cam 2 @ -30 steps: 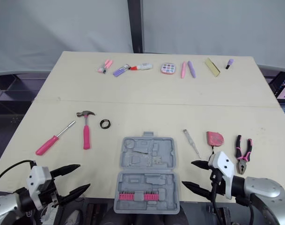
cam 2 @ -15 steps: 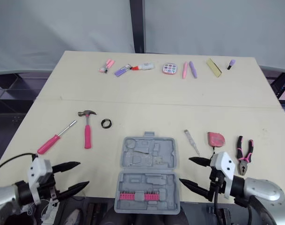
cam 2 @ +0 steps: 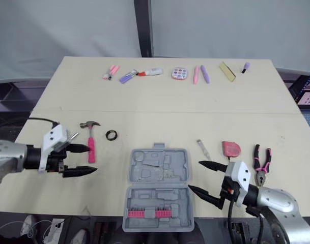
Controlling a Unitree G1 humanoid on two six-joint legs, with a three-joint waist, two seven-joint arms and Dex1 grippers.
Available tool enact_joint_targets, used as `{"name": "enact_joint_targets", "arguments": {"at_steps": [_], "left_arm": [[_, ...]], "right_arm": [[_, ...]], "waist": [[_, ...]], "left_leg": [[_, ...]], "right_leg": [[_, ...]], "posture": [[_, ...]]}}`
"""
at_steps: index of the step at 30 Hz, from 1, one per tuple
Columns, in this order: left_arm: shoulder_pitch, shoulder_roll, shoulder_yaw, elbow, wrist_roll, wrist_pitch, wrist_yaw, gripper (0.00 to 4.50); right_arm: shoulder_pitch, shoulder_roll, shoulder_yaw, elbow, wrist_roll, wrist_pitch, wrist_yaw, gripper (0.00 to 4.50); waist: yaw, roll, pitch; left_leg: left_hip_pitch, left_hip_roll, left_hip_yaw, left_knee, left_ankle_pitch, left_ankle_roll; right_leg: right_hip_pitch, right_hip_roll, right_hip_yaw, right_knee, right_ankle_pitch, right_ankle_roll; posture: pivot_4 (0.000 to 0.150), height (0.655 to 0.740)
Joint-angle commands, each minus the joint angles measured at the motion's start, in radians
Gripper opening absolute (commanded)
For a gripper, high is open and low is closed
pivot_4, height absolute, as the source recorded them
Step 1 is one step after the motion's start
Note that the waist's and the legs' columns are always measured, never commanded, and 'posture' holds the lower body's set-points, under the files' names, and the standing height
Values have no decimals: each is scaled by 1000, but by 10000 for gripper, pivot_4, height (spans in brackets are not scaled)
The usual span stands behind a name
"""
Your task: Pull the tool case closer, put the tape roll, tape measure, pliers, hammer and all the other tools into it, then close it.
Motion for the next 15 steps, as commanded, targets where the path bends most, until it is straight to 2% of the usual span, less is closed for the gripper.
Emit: {"name": "enact_joint_targets", "arguments": {"at_steps": [1,4,7,15], "left_arm": [[-136,16,-98,81,88,12,-18,44568],[-203,12,-162,114,128,7,-50,44568],[-359,-6,-334,211,320,-8,-34,44568],[-633,-160,-569,357,501,83,-108,44568]], "right_arm": [[-6,-25,-28,-3,8,-6,16,44622],[-13,-40,-34,14,13,-9,26,44622],[-39,-72,-48,38,21,1,48,44622],[-46,-108,-69,45,40,23,67,44622]], "waist": [[0,0,0],[-3,0,0],[-1,-1,0],[5,-3,2]], "left_leg": [[0,0,0,0,0,0],[0,-1,0,0,0,0],[0,-1,1,1,0,0],[-2,-4,-1,3,0,1]], "right_leg": [[0,1,-1,0,0,0],[-1,0,-1,2,0,0],[-1,0,-1,2,0,0],[-3,0,-1,10,0,1]], "posture": [[1500,7400],[1500,7400],[1500,7400],[1500,7400]]}}
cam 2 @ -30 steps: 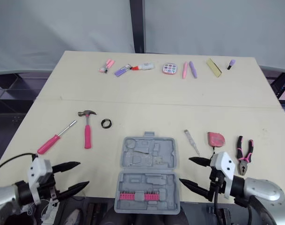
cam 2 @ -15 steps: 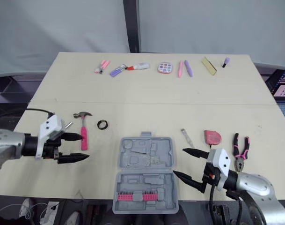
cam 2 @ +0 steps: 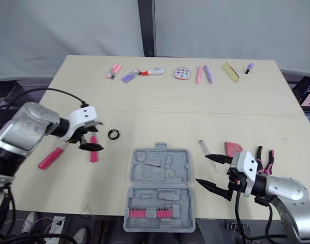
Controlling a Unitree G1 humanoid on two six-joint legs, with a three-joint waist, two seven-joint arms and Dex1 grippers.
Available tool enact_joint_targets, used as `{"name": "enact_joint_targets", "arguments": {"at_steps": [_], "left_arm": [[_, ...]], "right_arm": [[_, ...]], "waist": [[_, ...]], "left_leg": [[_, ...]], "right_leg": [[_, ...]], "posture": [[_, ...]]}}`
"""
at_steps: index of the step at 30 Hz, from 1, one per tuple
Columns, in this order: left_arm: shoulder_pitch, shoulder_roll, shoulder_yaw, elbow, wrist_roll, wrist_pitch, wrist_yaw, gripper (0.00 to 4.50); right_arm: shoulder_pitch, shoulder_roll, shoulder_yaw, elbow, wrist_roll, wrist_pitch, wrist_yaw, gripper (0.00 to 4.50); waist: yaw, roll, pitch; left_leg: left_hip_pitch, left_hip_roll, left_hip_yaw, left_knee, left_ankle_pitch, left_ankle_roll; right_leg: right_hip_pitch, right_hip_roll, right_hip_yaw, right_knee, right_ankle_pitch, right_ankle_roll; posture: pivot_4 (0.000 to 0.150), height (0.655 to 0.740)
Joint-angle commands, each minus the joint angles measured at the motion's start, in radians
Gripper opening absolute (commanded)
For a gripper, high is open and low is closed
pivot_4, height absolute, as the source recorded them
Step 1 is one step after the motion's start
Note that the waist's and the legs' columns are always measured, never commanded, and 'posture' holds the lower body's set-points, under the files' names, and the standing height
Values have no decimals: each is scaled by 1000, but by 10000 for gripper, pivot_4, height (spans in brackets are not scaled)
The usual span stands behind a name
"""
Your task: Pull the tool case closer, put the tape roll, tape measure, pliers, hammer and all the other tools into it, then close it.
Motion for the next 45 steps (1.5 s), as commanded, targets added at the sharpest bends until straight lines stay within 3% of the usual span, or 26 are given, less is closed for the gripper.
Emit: {"name": "enact_joint_targets", "arguments": {"at_steps": [1,15,39,42,45], "left_arm": [[-69,-30,-60,48,71,6,-47,44568],[-127,-173,-99,278,197,-105,-57,44568],[-154,-284,-55,516,287,-269,-14,44568],[-157,-292,-47,528,291,-271,-14,35845],[-156,-294,-41,534,297,-276,-13,20391]], "right_arm": [[19,-11,-33,-24,23,2,23,44622],[52,-39,-88,-28,40,1,48,44622],[73,-14,-109,-55,46,-7,23,44622],[75,-12,-109,-58,45,-6,20,45000],[79,-10,-109,-60,44,-6,18,45000]], "waist": [[-3,-1,1],[-4,-3,2],[-4,-5,3],[-5,-5,3],[-5,-5,3]], "left_leg": [[0,0,0,0,0,0],[0,0,1,2,0,0],[0,0,1,2,0,0],[-1,0,1,2,0,0],[0,0,1,2,0,0]], "right_leg": [[0,0,0,0,0,0],[-1,-1,-2,3,0,0],[-2,-2,-3,6,0,0],[-2,-2,-3,6,0,0],[-2,-2,-3,6,0,0]], "posture": [[1500,7400],[1500,7400],[1500,7400],[1500,7400],[1500,7400]]}}
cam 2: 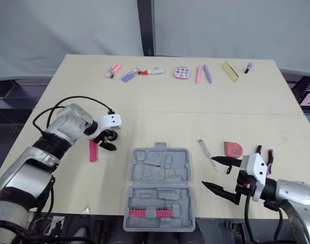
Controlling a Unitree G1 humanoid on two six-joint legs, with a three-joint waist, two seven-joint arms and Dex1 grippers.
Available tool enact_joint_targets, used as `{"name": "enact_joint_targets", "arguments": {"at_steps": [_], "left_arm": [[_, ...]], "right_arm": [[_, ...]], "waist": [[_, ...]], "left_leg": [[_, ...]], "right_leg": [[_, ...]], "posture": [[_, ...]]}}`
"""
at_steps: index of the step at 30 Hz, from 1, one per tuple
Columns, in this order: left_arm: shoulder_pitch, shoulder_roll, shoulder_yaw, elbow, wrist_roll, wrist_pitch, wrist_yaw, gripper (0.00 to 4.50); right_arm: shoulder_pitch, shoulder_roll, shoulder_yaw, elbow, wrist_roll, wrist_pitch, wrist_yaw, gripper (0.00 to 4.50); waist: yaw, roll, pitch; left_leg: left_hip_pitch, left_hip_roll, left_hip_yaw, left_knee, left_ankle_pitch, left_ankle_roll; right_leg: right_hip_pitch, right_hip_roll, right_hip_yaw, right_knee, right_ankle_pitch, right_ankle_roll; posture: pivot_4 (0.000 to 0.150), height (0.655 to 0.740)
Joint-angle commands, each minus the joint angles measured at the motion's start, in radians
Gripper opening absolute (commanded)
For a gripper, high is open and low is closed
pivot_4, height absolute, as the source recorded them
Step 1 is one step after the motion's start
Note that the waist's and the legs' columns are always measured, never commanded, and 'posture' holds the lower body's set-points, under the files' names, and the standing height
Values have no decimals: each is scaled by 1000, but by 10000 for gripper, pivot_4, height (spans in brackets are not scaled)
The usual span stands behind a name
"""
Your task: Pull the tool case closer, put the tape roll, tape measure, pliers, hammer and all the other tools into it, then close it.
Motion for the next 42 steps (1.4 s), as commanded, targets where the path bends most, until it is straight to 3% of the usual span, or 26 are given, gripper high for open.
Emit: {"name": "enact_joint_targets", "arguments": {"at_steps": [1,4,26,34,42], "left_arm": [[-17,1,30,10,13,-11,2,16625],[-16,-1,35,15,14,-11,4,219],[-2,36,111,-53,-8,36,-13,219],[135,160,360,-426,-304,183,-211,219],[287,218,428,-678,-539,336,-294,219]], "right_arm": [[8,5,-33,-29,12,-6,-7,45000],[10,6,-33,-29,13,-8,-8,45000],[-10,50,-18,-9,21,-28,7,45000],[-9,68,-16,-19,16,-33,-9,45000],[39,85,0,-50,-24,-69,-15,45000]], "waist": [[0,0,0],[0,0,0],[-1,0,0],[-7,0,0],[2,0,0]], "left_leg": [[0,0,0,0,0,0],[0,0,0,0,0,0],[0,0,0,0,0,0],[0,1,0,-1,0,0],[0,0,-4,2,0,0]], "right_leg": [[0,0,0,0,0,0],[0,0,0,0,0,0],[-1,0,0,2,0,0],[-3,0,1,4,0,0],[-3,0,5,9,0,0]], "posture": [[1500,7400],[1500,7400],[1500,7400],[1500,7400],[1500,7400]]}}
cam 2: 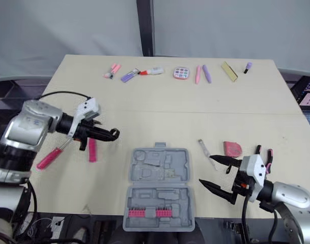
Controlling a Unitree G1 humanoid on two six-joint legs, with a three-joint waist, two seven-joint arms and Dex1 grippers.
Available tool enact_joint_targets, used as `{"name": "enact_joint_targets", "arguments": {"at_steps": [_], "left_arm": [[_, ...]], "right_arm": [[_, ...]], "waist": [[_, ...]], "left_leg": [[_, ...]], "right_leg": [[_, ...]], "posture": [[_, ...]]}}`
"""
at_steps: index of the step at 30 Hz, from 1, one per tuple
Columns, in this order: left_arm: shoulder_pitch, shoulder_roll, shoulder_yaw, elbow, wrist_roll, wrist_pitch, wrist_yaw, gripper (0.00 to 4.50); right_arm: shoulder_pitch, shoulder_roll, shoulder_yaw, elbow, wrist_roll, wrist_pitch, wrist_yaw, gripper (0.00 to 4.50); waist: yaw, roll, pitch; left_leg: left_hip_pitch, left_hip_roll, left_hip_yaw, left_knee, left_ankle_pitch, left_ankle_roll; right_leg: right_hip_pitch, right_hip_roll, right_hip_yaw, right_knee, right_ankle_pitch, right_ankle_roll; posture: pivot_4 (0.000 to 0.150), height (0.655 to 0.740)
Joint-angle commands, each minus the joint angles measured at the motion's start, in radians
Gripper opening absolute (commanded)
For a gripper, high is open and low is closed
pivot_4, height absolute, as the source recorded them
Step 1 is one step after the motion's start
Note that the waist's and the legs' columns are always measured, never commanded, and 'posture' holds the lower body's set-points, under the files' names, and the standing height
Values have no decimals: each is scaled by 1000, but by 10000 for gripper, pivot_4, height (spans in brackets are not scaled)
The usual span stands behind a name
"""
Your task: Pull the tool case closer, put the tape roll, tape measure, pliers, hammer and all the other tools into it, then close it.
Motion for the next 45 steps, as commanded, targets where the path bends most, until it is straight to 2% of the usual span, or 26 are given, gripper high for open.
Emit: {"name": "enact_joint_targets", "arguments": {"at_steps": [1,6,12,21,30,45], "left_arm": [[21,17,37,-99,-97,31,-27,219],[54,7,-38,-134,-98,-6,-3,219],[-7,-47,-130,-74,-62,-2,53,219],[-50,-104,-224,45,8,-107,83,219],[-90,-175,-285,133,66,-165,95,219],[-118,-223,-308,223,134,-250,74,219]], "right_arm": [[33,7,-3,-49,-26,-41,-7,45000],[74,28,8,-77,-50,-61,-28,45000],[99,39,24,-95,-73,-71,-49,45000],[115,53,44,-98,-112,-107,-77,45000],[133,70,52,-136,-121,-90,-132,45000],[177,81,41,-159,-117,-102,-165,45000]], "waist": [[2,0,0],[-2,0,0],[0,0,0],[-2,0,0],[1,0,0],[-1,0,0]], "left_leg": [[0,0,-1,0,0,0],[0,-1,-1,1,0,0],[0,-1,-1,1,0,0],[0,-1,0,1,0,1],[0,-2,-1,2,0,1],[0,-2,-1,1,0,1]], "right_leg": [[0,0,0,0,0,0],[1,0,1,0,0,0],[1,0,1,0,0,0],[1,0,0,0,0,0],[1,0,0,0,0,0],[1,0,0,0,0,0]], "posture": [[1500,7400],[1500,7400],[1500,7400],[1500,7400],[1500,7400],[1500,7400]]}}
